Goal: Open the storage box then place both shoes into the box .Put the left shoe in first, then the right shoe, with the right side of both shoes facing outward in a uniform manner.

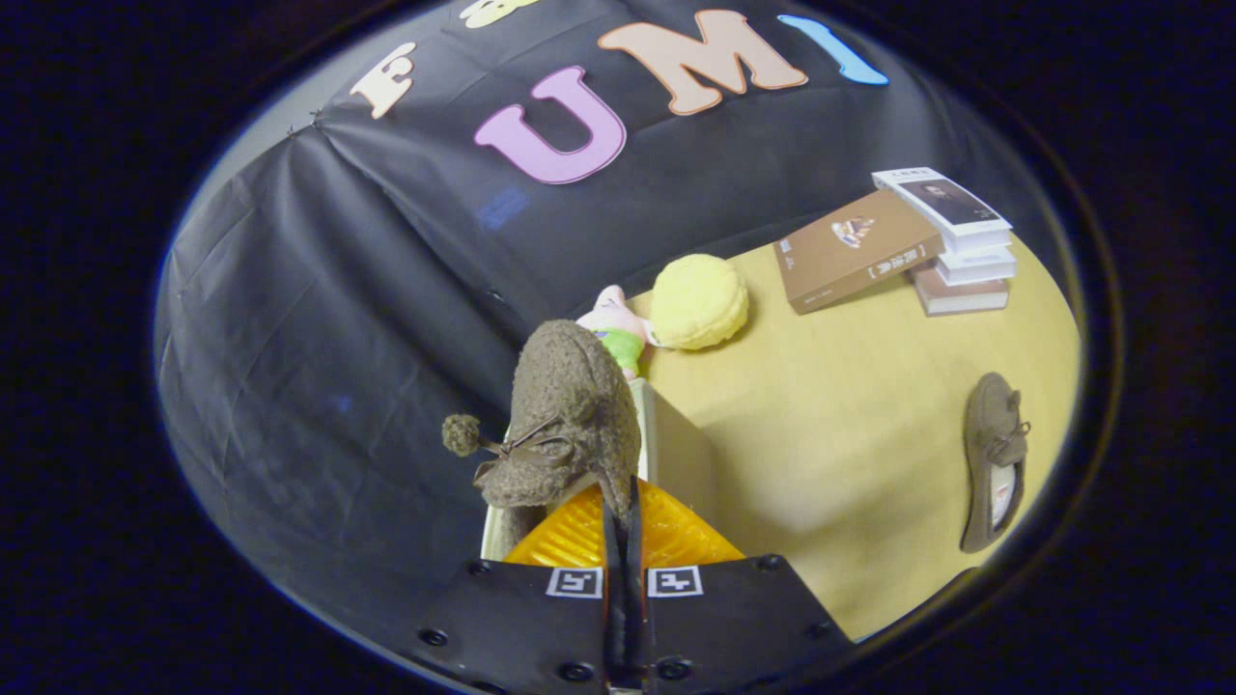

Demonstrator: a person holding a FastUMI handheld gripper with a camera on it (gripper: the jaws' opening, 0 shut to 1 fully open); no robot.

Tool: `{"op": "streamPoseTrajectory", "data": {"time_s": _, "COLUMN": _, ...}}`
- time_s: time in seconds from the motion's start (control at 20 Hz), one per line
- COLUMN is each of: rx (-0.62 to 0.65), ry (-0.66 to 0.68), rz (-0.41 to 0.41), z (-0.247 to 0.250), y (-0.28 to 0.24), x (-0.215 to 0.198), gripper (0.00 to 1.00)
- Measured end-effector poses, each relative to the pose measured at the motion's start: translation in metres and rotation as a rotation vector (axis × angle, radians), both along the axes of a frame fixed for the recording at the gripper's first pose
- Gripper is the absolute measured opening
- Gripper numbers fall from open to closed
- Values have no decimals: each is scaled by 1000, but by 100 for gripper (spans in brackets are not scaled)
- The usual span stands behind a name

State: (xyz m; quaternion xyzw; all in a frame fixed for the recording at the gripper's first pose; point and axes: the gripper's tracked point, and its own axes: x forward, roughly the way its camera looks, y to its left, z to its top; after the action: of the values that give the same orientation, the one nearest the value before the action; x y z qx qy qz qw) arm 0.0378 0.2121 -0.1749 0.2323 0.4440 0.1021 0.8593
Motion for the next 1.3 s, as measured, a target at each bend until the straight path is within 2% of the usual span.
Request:
{"op": "streamPoseTrajectory", "data": {"time_s": 0.2, "rx": -24, "ry": 23, "rz": 16, "z": -16, "y": 37, "x": -3, "gripper": 3}}
{"op": "streamPoseTrajectory", "data": {"time_s": 0.5, "rx": -65, "ry": 110, "rz": 37, "z": -70, "y": 77, "x": -14, "gripper": 3}}
{"op": "streamPoseTrajectory", "data": {"time_s": 0.9, "rx": -149, "ry": 196, "rz": 21, "z": -127, "y": 95, "x": -21, "gripper": 3}}
{"op": "streamPoseTrajectory", "data": {"time_s": 1.25, "rx": -212, "ry": 248, "rz": 54, "z": -154, "y": 109, "x": -30, "gripper": 4}}
{"op": "streamPoseTrajectory", "data": {"time_s": 1.3, "rx": -188, "ry": 267, "rz": 73, "z": -152, "y": 115, "x": -35, "gripper": 7}}
